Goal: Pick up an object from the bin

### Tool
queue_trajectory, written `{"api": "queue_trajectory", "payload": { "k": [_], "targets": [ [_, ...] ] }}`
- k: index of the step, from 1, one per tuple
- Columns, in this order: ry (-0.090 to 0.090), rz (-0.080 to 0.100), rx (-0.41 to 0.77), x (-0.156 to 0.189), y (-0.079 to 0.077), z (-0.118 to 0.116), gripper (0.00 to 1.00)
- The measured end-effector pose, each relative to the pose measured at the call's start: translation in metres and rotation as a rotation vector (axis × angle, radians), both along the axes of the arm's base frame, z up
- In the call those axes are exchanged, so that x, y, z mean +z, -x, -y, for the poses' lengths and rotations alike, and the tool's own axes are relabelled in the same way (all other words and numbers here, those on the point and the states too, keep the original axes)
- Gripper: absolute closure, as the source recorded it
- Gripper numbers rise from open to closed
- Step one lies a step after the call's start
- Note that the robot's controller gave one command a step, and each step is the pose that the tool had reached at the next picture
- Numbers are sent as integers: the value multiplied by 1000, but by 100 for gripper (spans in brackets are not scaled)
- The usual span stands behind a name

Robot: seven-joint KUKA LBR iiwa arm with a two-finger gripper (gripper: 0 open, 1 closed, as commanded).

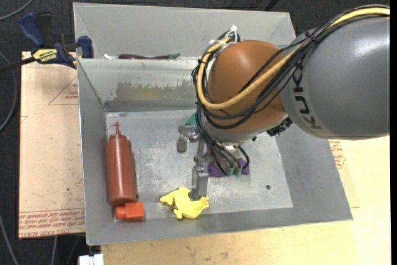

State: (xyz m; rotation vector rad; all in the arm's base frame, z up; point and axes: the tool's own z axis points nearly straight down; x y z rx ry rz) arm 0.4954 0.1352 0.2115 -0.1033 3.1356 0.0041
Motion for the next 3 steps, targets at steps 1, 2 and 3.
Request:
{"api": "queue_trajectory", "payload": {
  "k": [1,2,3],
  "targets": [
    [0,0,61,-56,-15,32,0],
    [1,1,55,-104,4,28,0],
    [-3,9,125,-134,9,40,0]
  ]
}}
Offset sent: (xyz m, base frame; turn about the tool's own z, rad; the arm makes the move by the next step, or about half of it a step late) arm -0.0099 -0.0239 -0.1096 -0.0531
